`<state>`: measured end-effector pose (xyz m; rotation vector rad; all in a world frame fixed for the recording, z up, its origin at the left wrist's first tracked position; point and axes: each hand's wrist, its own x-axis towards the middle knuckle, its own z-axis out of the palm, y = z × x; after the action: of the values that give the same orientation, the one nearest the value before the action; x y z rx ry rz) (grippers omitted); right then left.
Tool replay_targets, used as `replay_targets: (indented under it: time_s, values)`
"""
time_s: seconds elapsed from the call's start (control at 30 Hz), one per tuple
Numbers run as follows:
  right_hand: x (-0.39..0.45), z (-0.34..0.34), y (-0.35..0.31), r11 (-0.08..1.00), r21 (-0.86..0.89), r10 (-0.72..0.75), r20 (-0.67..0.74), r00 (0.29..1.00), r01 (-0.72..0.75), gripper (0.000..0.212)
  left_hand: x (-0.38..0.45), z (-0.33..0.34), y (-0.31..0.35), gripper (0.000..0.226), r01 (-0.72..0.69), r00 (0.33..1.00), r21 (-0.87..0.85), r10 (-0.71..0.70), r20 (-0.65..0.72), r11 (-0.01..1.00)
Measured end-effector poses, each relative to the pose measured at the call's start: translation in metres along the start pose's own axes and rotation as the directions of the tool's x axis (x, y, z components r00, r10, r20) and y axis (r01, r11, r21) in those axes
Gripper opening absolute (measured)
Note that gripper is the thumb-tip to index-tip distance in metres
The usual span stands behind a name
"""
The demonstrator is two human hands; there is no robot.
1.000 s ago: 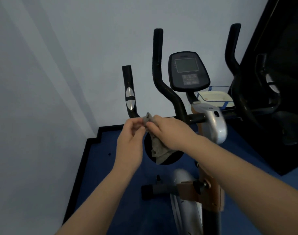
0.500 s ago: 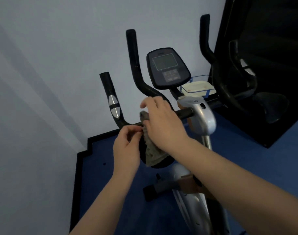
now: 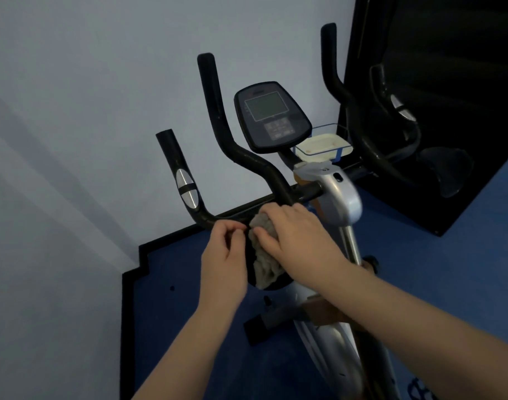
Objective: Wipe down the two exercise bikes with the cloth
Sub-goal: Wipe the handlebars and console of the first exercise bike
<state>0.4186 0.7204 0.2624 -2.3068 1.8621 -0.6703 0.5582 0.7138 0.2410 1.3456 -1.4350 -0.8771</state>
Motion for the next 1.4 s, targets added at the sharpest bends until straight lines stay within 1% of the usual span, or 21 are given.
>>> replay_targets:
  time_s: [0.13,0.23,0.4,0.5,0.6,0.7,0.73,0.77,0.8,0.83,0.87,0.9,0.93,0.97,1.0,1.03,1.07,1.13,1.17,1.27,1.4]
  values:
    - [0.023,-0.001,-0.007,0.996,-0.063,0.058,0.029,0.998,-0.056,0.031,-0.002,0.005,0.0,0.021,-0.003,1.0,0.026,0.003,-0.012,1.0]
    - [0.032,-0.004,-0.009,0.997,-0.062,-0.028,0.179,0.983,0.04,0.029,-0.002,0.008,0.001,0.023,0.002,0.999,0.013,-0.002,-0.048,1.0]
    - [-0.009,0.001,0.003,0.987,-0.135,-0.107,-0.183,0.977,0.083,0.035,-0.006,0.007,-0.001,0.024,0.016,0.999,-0.031,-0.017,-0.038,0.999]
    - [-0.005,0.014,-0.018,0.985,-0.087,-0.165,-0.251,0.954,0.148,0.024,-0.006,0.013,-0.001,0.025,0.05,0.995,-0.126,-0.06,-0.079,0.991]
    - [-0.021,0.021,-0.019,0.98,-0.003,-0.19,-0.337,0.922,0.2,0.028,-0.011,0.014,-0.003,0.027,0.114,0.983,-0.243,-0.146,-0.115,0.963]
    - [-0.035,0.018,-0.016,0.975,0.075,-0.155,-0.456,0.877,0.211,0.025,-0.017,0.014,-0.005,0.03,0.152,0.972,-0.288,-0.196,-0.13,0.945]
    - [-0.031,0.017,-0.024,0.967,0.167,-0.107,-0.424,0.899,0.194,0.026,-0.017,0.017,-0.005,0.03,0.179,0.961,-0.339,-0.238,-0.139,0.923]
    - [-0.029,0.017,-0.036,0.952,0.254,-0.091,-0.295,0.951,0.17,0.027,-0.017,0.02,-0.004,0.03,0.219,0.946,-0.416,-0.296,-0.13,0.883]
    - [-0.029,0.021,-0.035,0.991,0.114,-0.078,0.049,0.996,0.072,0.031,-0.018,0.024,-0.003,0.029,0.254,0.931,-0.495,-0.349,-0.107,0.831]
    - [-0.027,0.046,-0.039,0.965,-0.202,-0.119,0.232,0.965,0.168,0.036,-0.019,0.028,-0.003,0.028,0.272,0.921,-0.557,-0.38,-0.085,0.785]
    - [-0.03,0.058,-0.049,0.781,-0.573,-0.019,0.376,0.926,0.249,0.041,-0.021,0.029,-0.003,0.028,0.282,0.915,-0.588,-0.396,-0.072,0.758]
    - [-0.031,0.062,-0.048,0.663,-0.667,-0.002,0.451,0.893,0.338,0.042,-0.021,0.028,-0.003,0.027,0.292,0.912,-0.585,-0.405,-0.068,0.756]
    - [-0.039,0.061,-0.044,0.855,-0.463,-0.002,0.445,0.896,0.233,0.039,-0.021,0.025,-0.004,0.025,0.298,0.913,-0.546,-0.401,-0.077,0.783]
    - [-0.051,0.049,-0.047,0.988,-0.092,-0.091,0.311,0.946,0.125,0.035,-0.02,0.022,-0.004,0.024,0.287,0.922,-0.491,-0.376,-0.091,0.823]
    - [-0.051,0.027,-0.039,0.972,0.203,-0.153,0.182,0.971,0.115,0.034,-0.019,0.019,-0.005,0.022,0.26,0.937,-0.437,-0.334,-0.101,0.861]
    - [-0.045,0.018,-0.026,0.901,0.363,-0.211,-0.115,0.971,0.239,0.033,-0.018,0.016,-0.004,0.021,0.228,0.951,-0.399,-0.29,-0.103,0.888]
    - [-0.043,0.003,-0.014,0.875,0.354,-0.212,-0.334,0.918,0.331,0.032,-0.016,0.015,0.0,0.022,0.191,0.964,-0.372,-0.246,-0.104,0.908]
    - [-0.027,-0.017,-0.002,0.923,0.167,-0.239,-0.454,0.858,0.345,0.028,-0.007,0.013,0.009,0.022,0.102,0.983,-0.283,-0.139,-0.116,0.954]
    - [-0.011,-0.022,-0.008,0.945,0.137,-0.214,-0.432,0.876,0.298,0.026,0.0,0.013,0.014,0.022,0.067,0.99,-0.186,-0.088,-0.108,0.98]
    - [0.01,-0.022,-0.011,0.997,0.02,-0.073,-0.148,0.986,0.077,0.03,0.016,0.017,0.024,0.024,0.019,0.999,0.15,-0.015,-0.03,0.988]
    - [-0.003,-0.009,0.009,0.987,0.161,0.034,-0.111,0.993,-0.016,0.028,0.014,0.023,0.018,0.028,-0.011,1.0,0.358,0.01,0.003,0.934]
